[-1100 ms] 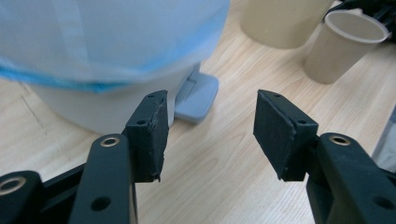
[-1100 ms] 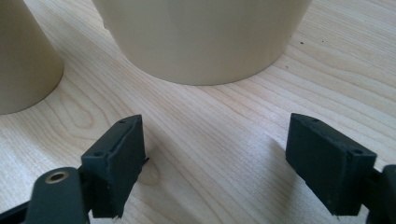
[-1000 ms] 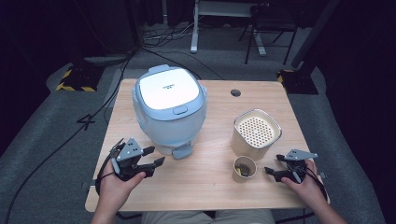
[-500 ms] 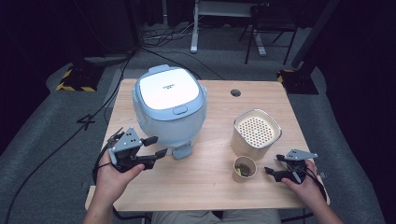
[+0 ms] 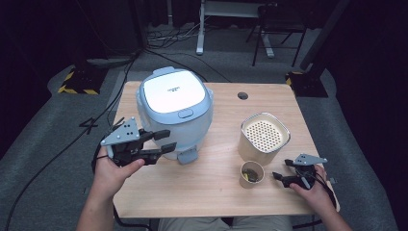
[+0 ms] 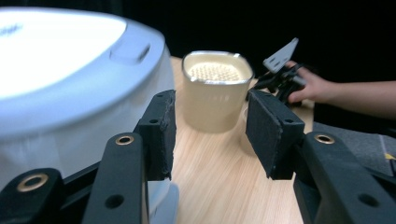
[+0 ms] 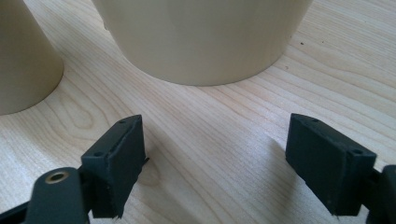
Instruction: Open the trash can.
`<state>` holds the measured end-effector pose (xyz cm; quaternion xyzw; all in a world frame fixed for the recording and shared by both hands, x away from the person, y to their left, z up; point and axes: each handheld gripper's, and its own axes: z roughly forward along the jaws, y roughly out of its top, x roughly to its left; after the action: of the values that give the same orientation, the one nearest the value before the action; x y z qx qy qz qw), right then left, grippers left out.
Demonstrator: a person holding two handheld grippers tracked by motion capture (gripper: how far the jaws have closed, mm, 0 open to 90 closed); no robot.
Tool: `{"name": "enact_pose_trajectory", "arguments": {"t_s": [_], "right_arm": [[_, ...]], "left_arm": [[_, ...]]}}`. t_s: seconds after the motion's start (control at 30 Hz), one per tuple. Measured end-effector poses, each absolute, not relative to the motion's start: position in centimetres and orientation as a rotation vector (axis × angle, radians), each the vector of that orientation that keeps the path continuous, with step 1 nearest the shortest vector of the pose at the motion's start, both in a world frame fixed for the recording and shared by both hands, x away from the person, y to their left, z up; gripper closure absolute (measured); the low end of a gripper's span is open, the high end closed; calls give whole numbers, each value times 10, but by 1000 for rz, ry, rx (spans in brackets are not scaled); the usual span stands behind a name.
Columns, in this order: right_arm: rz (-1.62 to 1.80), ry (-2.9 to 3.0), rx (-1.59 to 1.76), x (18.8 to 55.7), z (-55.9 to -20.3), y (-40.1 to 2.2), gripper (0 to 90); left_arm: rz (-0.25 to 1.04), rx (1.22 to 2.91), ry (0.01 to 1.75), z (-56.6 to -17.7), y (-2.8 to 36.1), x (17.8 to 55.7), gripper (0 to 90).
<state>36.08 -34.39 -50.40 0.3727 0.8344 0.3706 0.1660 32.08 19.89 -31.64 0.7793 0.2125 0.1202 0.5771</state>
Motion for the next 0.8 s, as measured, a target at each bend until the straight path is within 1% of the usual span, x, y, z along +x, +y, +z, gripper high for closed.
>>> {"name": "enact_pose_trajectory", "arguments": {"t_s": [0.07,0.17,0.3,0.5,0.57,0.6,0.63,0.67,0.77,0.8], "right_arm": [[1055,2376,1062,361,-504,-344,203],[1055,2376,1061,361,-504,-344,202],[1056,2376,1061,361,-504,-344,203],[1056,2376,1061,361,-504,-344,202],[1055,2376,1060,361,-504,-344,203],[1056,2376,1060,361,-504,-344,202],[1056,2376,1060,361,-504,-344,202],[1055,2376,1061,361,-504,-344,203],[1056,2376,1061,361,-504,-344,203],[1055,2376,1061,361,-504,-344,203]], "left_arm": [[256,1798,452,-308,198,328,558],[241,1782,433,-304,198,334,574],[235,1776,459,-295,196,346,548],[211,1725,466,-287,190,363,554],[228,1716,470,-286,187,367,555],[255,1708,484,-286,184,371,522],[255,1708,484,-286,184,371,512],[284,1726,488,-285,181,376,510],[265,1752,488,-284,178,381,584],[259,1755,489,-284,177,383,584]]}}
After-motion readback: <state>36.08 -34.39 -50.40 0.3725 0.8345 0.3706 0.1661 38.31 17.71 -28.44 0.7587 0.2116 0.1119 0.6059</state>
